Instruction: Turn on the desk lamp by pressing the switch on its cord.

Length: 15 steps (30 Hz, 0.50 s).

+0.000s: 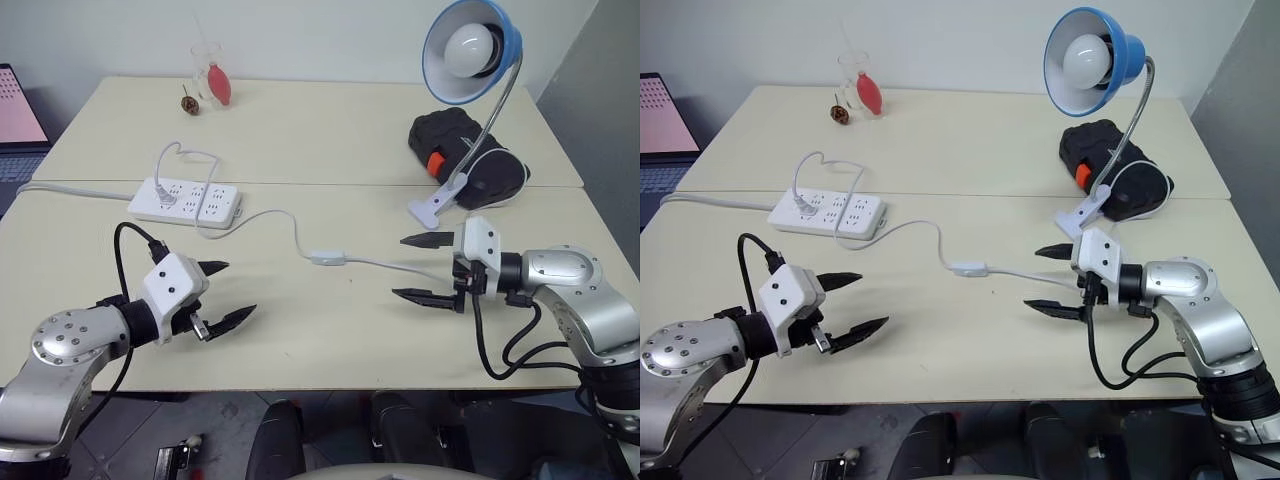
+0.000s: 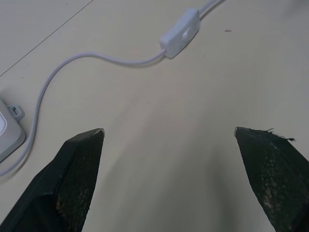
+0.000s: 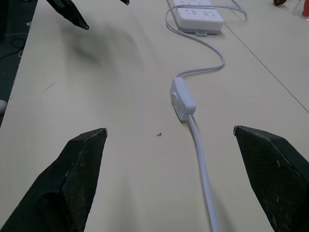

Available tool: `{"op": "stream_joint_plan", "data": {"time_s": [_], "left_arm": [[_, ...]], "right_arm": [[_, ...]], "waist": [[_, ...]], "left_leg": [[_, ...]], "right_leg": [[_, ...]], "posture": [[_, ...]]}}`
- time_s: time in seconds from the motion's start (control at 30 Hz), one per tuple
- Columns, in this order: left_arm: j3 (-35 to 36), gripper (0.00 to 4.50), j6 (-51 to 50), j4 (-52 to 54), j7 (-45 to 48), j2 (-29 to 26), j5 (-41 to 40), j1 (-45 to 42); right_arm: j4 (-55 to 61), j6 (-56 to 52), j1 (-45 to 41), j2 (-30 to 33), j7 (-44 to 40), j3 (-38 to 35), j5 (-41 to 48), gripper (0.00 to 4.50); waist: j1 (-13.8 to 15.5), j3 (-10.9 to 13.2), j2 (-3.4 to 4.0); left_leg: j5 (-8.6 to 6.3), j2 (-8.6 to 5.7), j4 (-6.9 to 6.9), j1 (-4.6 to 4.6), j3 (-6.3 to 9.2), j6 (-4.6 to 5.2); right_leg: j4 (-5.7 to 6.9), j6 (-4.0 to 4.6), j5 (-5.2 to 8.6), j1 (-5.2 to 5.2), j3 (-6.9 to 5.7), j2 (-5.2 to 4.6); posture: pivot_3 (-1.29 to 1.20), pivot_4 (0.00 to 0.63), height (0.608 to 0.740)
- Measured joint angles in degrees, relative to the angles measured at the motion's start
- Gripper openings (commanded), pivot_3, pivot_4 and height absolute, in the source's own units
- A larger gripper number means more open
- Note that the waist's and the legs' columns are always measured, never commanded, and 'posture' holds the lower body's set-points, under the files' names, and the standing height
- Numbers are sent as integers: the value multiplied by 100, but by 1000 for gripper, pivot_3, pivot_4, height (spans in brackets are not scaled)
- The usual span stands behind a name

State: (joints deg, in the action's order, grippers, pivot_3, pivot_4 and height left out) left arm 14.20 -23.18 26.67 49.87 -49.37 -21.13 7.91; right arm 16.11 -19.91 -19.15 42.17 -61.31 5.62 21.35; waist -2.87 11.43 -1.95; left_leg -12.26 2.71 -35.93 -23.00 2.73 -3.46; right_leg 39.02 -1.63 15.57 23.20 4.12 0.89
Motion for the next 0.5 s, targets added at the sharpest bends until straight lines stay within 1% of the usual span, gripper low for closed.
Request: {"op": "stream_joint_plan", "data": {"time_s": [0.23,0.5], "left_arm": [[82,4500,-9,5,93,-2,-59,61],[88,4500,20,0,51,-31,144,51]], "right_arm": [[-109,98,-42,-1,-87,15,-30,4396],[-309,156,-97,-6,-71,105,-263,4396]], "waist": [[-2,0,0],[-2,0,0]], "left_leg": [[0,0,-5,1,-2,0],[0,0,-2,1,-1,0]], "right_leg": [[0,14,7,0,3,0],[0,3,1,0,1,0]], "posture": [[0,150,740],[0,150,740]]}}
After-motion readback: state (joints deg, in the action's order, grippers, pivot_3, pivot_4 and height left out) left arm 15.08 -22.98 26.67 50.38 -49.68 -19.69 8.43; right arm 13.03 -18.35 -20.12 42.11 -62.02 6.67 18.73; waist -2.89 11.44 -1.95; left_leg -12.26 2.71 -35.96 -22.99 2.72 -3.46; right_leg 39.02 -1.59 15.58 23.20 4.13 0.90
